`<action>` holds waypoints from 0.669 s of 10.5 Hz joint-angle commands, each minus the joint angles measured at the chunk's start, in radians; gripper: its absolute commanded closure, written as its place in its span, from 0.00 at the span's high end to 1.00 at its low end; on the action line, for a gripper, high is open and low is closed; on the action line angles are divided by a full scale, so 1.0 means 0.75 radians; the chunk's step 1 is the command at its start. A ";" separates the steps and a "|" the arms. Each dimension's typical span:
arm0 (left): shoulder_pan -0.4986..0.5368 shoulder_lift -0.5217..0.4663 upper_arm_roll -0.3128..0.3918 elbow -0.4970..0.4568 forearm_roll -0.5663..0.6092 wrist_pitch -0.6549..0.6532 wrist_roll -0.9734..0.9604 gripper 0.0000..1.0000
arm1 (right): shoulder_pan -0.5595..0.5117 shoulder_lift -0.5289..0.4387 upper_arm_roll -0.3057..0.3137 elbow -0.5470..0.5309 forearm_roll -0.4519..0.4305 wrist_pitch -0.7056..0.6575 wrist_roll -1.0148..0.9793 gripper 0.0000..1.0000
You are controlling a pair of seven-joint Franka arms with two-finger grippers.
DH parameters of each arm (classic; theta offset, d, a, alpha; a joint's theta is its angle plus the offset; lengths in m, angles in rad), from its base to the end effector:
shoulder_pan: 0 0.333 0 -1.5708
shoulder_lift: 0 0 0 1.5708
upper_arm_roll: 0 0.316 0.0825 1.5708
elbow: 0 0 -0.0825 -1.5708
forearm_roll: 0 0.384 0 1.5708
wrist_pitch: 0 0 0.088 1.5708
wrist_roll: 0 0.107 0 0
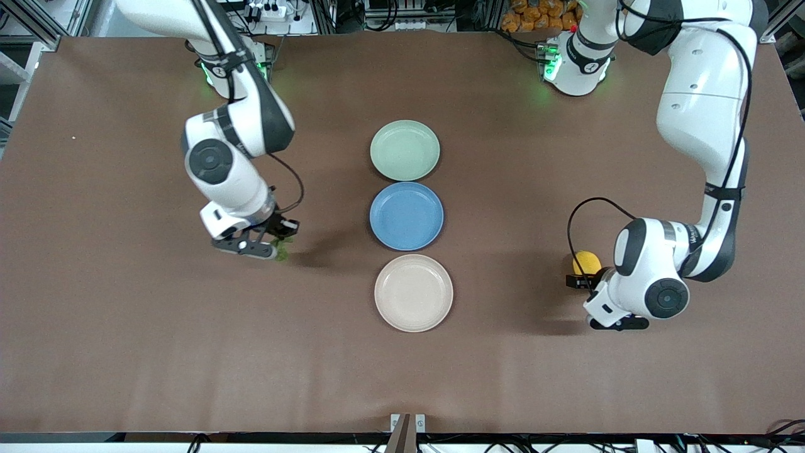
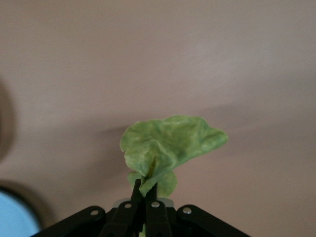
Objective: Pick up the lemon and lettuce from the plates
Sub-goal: 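Carry the lemon and lettuce away from the plates with both grippers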
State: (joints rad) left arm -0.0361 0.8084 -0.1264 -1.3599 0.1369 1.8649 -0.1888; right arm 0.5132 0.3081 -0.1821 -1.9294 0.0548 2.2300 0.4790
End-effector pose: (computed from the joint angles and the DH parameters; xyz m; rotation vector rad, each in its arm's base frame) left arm 0.6969 -0.0866 0.2183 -3.0312 0.0120 0.4380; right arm 0.5789 0.2061 0.3317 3.1185 -0.2707 0.0047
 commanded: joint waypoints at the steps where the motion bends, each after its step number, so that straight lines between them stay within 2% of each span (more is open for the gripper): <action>1: 0.001 -0.080 -0.009 -0.009 0.016 -0.091 0.004 1.00 | -0.180 -0.020 0.020 -0.013 -0.014 -0.008 -0.232 0.00; 3: 0.015 -0.177 -0.011 -0.009 -0.015 -0.100 0.004 1.00 | -0.291 -0.026 0.020 -0.013 -0.014 -0.046 -0.421 0.00; 6: 0.022 -0.255 -0.009 -0.009 -0.060 -0.132 0.002 1.00 | -0.418 0.010 0.020 0.000 -0.014 -0.020 -0.552 0.00; 7: 0.024 -0.282 -0.005 -0.009 -0.060 -0.151 0.002 1.00 | -0.439 0.023 0.020 0.002 -0.014 0.004 -0.555 0.04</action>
State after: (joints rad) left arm -0.0254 0.6369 -0.1298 -1.3462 0.1148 1.7746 -0.1888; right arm 0.2159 0.3152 -0.1824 -1.9311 0.0545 2.2154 0.0821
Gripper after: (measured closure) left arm 0.000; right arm 0.960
